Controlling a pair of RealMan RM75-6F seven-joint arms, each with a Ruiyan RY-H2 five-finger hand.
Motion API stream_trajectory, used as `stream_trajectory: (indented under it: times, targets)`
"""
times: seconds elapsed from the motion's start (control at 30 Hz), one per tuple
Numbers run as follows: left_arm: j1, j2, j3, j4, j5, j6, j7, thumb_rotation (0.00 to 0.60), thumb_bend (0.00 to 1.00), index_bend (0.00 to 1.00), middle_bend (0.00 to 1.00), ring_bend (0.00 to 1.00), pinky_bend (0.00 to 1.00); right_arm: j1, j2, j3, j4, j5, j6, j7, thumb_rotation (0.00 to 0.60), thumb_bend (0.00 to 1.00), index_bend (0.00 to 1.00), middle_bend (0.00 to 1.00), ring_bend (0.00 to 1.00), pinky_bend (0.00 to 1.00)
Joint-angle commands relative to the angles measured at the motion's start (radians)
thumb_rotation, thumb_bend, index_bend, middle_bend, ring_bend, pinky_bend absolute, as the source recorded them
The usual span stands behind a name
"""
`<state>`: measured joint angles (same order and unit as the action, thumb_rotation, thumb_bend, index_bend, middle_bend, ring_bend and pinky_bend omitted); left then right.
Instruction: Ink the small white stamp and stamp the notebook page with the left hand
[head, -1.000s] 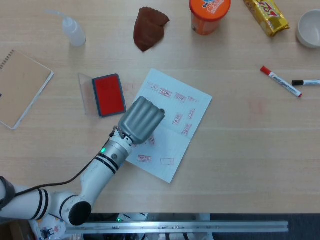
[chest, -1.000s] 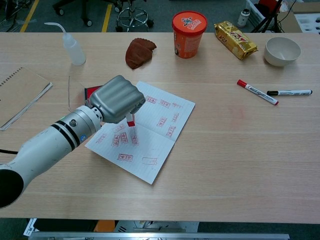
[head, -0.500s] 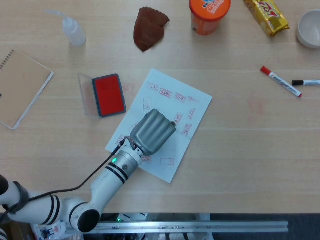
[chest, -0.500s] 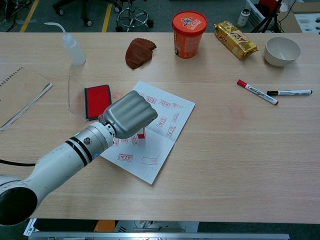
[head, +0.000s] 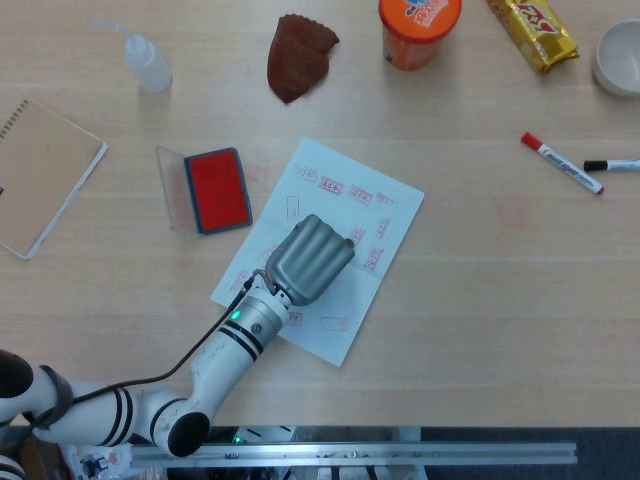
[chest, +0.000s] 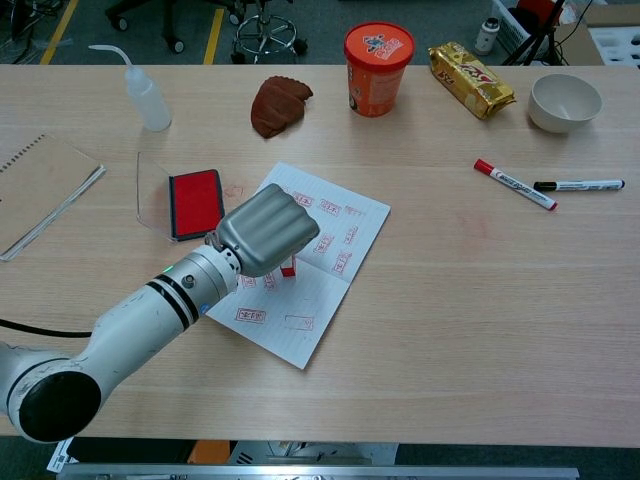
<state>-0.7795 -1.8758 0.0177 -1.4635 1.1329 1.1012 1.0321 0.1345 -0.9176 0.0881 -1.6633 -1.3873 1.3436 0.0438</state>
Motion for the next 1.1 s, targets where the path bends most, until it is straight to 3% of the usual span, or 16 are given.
stream_trajectory:
  times: [0.03,1.1]
  targets:
    - [0.005,-0.004,0.005,0.011,0.009,-0.003,-0.006,0.600,0.28,0.57,0.98,1.00,1.00,0.000,0.000,0.000,-0.001,0.000,0.001,-0.001,0.600,0.07,0.43,0.51,0.41,0.52]
    - [0.042,-0.040,-0.003,0.091,0.035,-0.050,-0.039,0.600,0.28,0.57,0.98,1.00,1.00,-0.014,0.004,0.001,-0.011,0.001,0.018,-0.010,0.600,0.07,0.43,0.51,0.41,0.52]
